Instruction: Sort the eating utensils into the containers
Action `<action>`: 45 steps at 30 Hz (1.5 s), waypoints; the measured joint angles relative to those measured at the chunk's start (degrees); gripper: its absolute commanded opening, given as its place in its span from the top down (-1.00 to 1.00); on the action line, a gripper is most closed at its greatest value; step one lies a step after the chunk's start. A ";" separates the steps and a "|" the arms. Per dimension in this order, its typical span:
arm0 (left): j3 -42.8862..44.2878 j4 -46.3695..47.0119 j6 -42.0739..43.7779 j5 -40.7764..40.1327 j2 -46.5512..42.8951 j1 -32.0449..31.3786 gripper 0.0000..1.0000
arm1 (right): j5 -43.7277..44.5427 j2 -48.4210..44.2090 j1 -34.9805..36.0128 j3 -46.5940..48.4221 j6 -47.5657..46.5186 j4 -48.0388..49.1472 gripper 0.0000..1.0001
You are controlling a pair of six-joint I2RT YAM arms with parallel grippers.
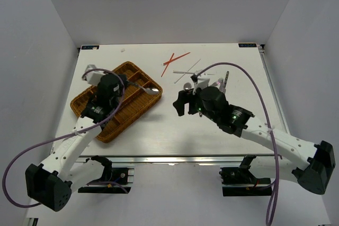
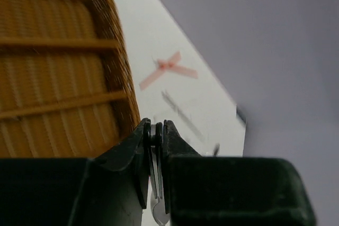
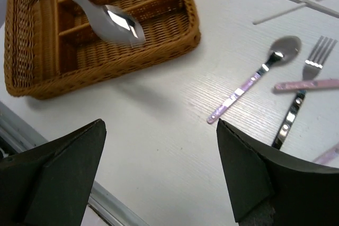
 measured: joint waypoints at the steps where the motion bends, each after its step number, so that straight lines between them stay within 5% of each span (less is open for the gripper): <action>1: 0.85 -0.66 -1.79 -4.13 0.15 1.33 1.00 | 1.38 -1.53 -0.17 -0.87 0.85 -0.22 -0.79; 6: 3.74 -3.34 -13.42 -21.22 3.43 8.68 1.00 | 4.48 -7.54 -0.28 -5.31 3.65 -1.46 -0.79; 12: 8.37 -3.26 -24.09 -31.89 15.32 14.23 1.00 | 4.70 -12.09 -0.28 -9.18 4.68 -3.52 -0.79; 29: -1.29 23.21 -24.85 -25.99 30.21 19.78 0.89 | 4.09 -14.29 -0.31 -10.23 2.60 -5.31 -0.79; 33: -1.81 28.20 -24.06 -20.61 35.98 21.57 0.49 | 3.10 -12.70 -0.31 -10.23 2.27 -5.29 -0.79; 36: -1.97 29.14 -23.21 -16.31 39.63 22.56 -0.44 | 2.78 -11.47 -0.31 -10.23 2.08 -5.27 -0.79; 37: -2.08 29.31 -23.30 -15.23 40.04 22.73 -0.95 | 2.71 -11.10 -0.28 -10.23 2.05 -5.22 -0.79; 45: 2.43 19.39 -24.00 -13.09 35.71 22.99 -0.96 | 1.70 -9.29 -0.28 -10.23 1.88 -5.11 -0.79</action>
